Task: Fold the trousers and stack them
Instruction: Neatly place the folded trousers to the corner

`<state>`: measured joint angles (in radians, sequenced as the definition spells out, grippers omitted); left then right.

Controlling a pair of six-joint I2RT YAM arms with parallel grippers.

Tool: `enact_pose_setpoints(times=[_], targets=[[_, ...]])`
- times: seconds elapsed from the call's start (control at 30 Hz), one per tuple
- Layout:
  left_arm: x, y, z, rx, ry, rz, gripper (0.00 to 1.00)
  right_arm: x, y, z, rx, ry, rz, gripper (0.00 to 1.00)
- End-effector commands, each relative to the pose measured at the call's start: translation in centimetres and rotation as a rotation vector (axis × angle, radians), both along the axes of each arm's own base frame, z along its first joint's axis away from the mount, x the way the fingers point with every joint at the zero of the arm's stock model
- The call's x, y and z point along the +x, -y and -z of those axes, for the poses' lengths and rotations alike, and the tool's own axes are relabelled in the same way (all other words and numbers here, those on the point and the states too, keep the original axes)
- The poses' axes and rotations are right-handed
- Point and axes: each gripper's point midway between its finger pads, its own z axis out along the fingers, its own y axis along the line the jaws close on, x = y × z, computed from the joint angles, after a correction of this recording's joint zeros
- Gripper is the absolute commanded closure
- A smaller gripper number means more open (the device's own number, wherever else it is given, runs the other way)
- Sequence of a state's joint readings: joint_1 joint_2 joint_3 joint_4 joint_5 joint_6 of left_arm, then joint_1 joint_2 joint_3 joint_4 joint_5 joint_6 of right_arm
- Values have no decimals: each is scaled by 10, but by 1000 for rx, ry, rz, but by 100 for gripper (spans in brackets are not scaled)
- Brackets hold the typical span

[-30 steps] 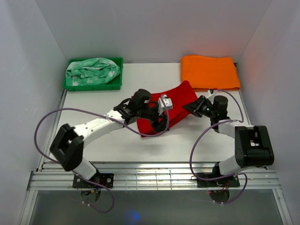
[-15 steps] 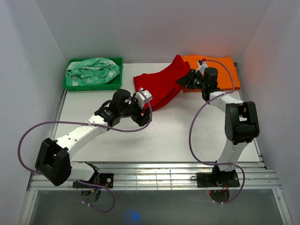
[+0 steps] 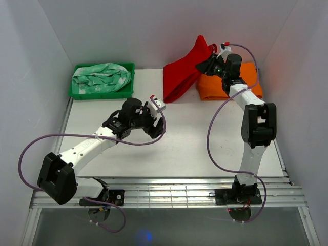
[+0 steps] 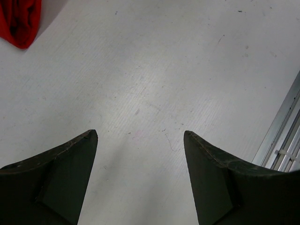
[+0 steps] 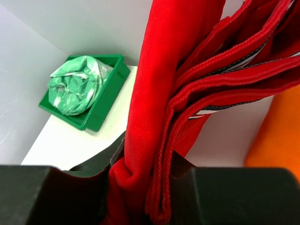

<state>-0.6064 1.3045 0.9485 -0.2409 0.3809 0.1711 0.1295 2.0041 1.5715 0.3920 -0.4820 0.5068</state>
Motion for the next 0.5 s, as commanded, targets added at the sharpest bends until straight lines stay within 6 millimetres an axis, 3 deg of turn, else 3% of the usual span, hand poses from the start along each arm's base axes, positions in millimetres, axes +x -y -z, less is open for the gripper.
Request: enact_pose_setpoints(times=[0.0,0.03,0.1,0.13,0.23,0.47], targets=[[-5,-4,-13,-18,32,9,15,16,17,-79,-13,256,14,92],[-5,-6,-12,-13,33,7,15,18,22,-90,-28,290,11,92],[-4,-7,-10,-6,35,0,15,26,29,-88,-42,288,17,92],[-3,-7,-10,-6,39,-4,15,28,35,-100,-48,316,14,92],[-5,-8,-7,-2,32,1,15,35,42,-100,-72,316,7,92],[-13,-6,-3,0,4,38,14,37,48,-124,-98,365,6,92]])
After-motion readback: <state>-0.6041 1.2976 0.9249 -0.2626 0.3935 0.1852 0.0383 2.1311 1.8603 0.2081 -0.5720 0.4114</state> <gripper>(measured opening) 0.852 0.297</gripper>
